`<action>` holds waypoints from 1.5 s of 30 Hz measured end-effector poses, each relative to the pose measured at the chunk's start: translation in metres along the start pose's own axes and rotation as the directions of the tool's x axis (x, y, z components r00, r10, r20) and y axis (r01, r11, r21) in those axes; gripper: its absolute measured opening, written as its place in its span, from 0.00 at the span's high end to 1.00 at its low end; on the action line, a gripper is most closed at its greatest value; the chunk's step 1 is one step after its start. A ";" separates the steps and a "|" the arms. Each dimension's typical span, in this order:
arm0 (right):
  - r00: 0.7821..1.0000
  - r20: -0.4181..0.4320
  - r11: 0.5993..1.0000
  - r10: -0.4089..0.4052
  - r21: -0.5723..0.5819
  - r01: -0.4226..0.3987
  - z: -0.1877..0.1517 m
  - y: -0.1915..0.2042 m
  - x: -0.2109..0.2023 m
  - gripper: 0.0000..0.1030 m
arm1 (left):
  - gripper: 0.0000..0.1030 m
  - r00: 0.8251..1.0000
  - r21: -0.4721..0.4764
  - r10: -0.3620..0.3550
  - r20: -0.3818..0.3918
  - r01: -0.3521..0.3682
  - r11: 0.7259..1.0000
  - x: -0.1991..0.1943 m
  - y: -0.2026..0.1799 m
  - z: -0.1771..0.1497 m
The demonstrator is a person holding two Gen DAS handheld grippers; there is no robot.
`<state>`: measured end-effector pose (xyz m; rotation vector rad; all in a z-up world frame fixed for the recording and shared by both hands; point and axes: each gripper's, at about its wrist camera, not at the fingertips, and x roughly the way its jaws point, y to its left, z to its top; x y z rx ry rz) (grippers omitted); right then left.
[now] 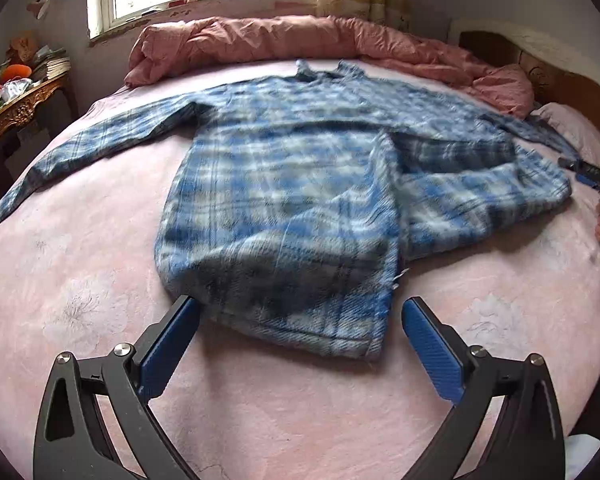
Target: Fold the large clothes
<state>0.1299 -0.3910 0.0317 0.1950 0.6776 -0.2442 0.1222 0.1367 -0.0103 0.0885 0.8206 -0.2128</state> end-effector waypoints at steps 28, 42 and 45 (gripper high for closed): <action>1.000 0.007 0.986 -0.025 -0.167 0.026 -0.012 0.042 0.010 0.12 | 0.47 0.992 -0.388 0.015 0.129 0.037 0.921 0.016 0.078 0.078; 0.989 -0.100 0.981 0.113 -0.149 -0.127 0.017 0.025 0.047 0.40 | 0.11 0.996 -0.407 0.089 -0.007 -0.084 0.910 0.051 0.086 0.043; 0.985 -0.132 0.976 0.107 -0.177 -0.130 0.010 0.034 0.057 0.93 | 0.65 0.993 -0.347 0.113 -0.026 -0.115 0.931 0.056 0.077 0.045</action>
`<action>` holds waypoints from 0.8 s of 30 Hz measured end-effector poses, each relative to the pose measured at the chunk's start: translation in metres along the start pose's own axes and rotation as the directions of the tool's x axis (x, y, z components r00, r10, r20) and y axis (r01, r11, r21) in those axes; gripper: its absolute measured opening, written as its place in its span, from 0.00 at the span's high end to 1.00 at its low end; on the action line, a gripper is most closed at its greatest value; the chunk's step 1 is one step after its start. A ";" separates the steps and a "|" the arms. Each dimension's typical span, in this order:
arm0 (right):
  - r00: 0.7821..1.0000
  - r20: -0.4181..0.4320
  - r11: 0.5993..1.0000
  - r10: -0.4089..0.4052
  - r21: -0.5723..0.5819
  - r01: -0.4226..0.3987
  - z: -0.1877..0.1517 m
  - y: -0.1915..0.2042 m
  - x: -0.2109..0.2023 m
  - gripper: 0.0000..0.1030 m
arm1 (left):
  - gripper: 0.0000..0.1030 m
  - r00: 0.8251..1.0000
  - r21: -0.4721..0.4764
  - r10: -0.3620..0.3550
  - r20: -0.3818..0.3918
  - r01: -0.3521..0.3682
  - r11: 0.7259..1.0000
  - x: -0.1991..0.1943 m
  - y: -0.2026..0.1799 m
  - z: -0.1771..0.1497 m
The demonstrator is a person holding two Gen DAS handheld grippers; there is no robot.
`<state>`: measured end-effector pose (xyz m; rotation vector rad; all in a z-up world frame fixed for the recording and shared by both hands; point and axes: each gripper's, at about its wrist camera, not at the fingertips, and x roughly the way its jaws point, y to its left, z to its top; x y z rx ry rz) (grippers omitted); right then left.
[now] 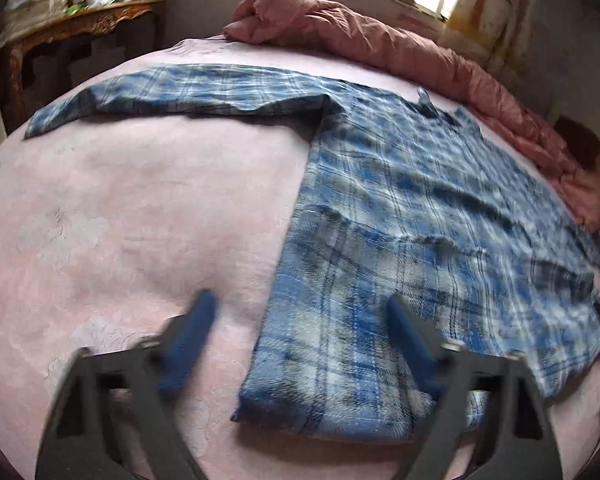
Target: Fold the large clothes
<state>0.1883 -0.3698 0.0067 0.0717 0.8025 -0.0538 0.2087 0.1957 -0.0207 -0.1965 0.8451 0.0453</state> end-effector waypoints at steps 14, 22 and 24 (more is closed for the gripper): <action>0.997 0.061 0.976 -0.054 0.215 0.040 -0.002 -0.042 -0.008 0.97 | 0.74 0.998 -0.055 0.031 0.047 -0.028 0.998 -0.010 0.016 -0.005; 0.991 0.134 1.000 -0.022 0.008 0.021 0.003 0.002 -0.024 0.66 | 0.36 0.990 0.092 0.024 0.141 -0.037 0.995 -0.029 -0.016 -0.011; 0.993 0.118 1.000 -0.026 -0.010 0.027 0.004 0.007 -0.020 0.49 | 0.35 0.992 0.082 0.029 0.125 -0.039 0.996 -0.025 -0.014 -0.010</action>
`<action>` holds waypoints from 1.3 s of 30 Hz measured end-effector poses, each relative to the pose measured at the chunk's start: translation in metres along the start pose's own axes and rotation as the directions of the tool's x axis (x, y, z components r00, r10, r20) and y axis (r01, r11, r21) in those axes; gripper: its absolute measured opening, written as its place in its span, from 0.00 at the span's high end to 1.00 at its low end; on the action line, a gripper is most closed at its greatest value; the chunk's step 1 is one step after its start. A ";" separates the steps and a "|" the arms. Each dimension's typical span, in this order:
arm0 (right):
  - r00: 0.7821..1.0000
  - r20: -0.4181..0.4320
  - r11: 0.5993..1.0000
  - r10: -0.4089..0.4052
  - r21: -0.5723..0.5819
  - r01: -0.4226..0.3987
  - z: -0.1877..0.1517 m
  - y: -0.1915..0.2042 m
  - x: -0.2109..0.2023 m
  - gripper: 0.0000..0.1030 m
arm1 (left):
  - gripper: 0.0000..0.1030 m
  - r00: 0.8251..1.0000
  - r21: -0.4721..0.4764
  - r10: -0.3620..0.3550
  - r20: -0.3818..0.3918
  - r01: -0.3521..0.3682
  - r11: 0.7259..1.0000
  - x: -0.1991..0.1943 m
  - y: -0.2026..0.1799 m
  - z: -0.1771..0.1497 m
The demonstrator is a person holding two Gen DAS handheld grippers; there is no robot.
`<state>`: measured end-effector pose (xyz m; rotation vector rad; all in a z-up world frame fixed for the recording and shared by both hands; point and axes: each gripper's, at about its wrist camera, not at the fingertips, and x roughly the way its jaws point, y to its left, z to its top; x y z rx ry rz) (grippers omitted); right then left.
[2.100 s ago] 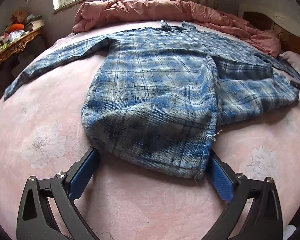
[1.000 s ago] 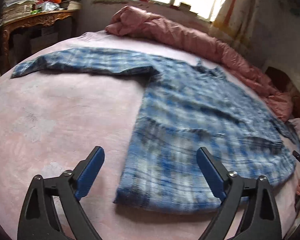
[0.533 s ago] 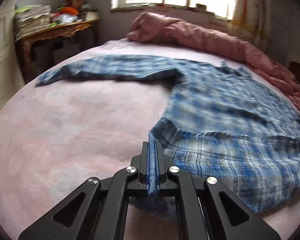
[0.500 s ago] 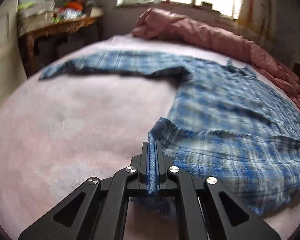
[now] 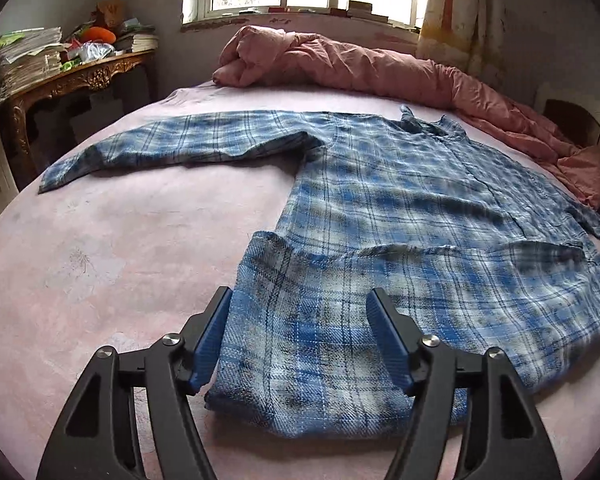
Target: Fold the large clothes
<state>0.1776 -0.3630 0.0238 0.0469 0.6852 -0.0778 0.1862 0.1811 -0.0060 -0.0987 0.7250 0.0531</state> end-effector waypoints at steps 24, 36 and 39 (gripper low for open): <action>0.988 0.068 0.986 -0.136 0.106 0.128 -0.007 -0.020 -0.020 0.98 | 0.31 1.000 0.018 0.026 -0.011 -0.026 1.000 0.002 -0.003 -0.003; 0.969 0.073 0.950 0.236 -0.227 -0.214 -0.028 0.073 -0.078 0.10 | 0.16 0.959 0.475 -0.280 -0.036 0.263 0.840 -0.064 -0.091 -0.034; 0.962 -0.076 0.897 0.262 -0.349 -0.271 -0.045 0.101 -0.070 0.10 | 0.16 0.974 0.522 -0.211 -0.084 0.223 0.823 -0.055 -0.105 -0.046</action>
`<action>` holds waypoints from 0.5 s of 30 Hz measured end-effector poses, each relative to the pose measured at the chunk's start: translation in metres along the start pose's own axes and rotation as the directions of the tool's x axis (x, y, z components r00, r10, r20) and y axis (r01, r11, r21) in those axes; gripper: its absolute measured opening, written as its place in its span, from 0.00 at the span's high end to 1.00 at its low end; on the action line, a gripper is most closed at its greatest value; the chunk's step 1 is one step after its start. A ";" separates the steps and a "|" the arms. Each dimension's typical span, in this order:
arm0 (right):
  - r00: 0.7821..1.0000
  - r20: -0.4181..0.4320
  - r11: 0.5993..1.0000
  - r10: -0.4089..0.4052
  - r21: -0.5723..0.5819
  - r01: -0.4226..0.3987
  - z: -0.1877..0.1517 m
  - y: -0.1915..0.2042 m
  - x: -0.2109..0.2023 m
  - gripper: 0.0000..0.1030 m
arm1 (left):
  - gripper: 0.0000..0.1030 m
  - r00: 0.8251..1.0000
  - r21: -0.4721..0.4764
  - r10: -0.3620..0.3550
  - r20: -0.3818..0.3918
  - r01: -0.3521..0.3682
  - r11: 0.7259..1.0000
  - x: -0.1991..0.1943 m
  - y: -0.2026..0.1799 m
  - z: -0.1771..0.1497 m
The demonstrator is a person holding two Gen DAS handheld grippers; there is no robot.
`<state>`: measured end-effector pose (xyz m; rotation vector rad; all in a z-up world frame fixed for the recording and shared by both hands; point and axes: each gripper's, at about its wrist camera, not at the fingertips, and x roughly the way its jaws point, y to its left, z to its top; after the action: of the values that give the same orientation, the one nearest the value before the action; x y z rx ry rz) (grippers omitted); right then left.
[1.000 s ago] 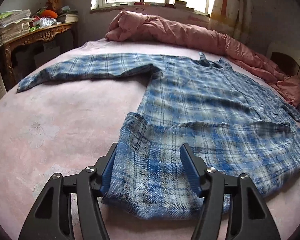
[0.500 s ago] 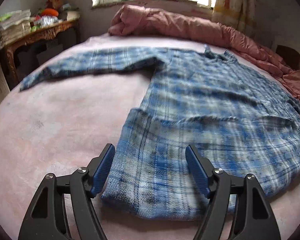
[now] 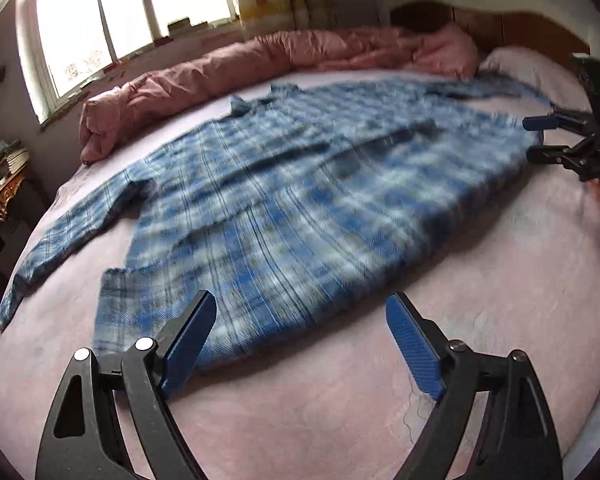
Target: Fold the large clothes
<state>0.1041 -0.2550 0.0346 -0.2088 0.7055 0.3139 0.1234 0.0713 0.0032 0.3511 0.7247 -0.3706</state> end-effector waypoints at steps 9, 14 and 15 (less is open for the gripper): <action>0.959 -0.167 0.973 -0.229 -0.015 0.230 -0.011 0.004 0.035 0.10 | 0.13 0.942 -0.111 0.304 -0.145 -0.321 0.941 0.038 0.040 -0.009; 0.935 -0.173 0.940 -0.311 0.088 0.329 -0.008 -0.027 0.035 0.51 | 0.49 0.937 -0.113 0.322 -0.135 -0.338 0.934 0.034 0.046 -0.013; 0.924 -0.181 0.925 -0.337 0.117 0.361 -0.009 -0.038 0.034 0.73 | 0.65 0.938 -0.114 0.313 -0.148 -0.330 0.937 0.037 0.048 -0.014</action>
<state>0.1362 -0.2855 0.0080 -0.2151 0.8296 -0.0999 0.1623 0.1119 -0.0235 0.3582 0.7980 0.0141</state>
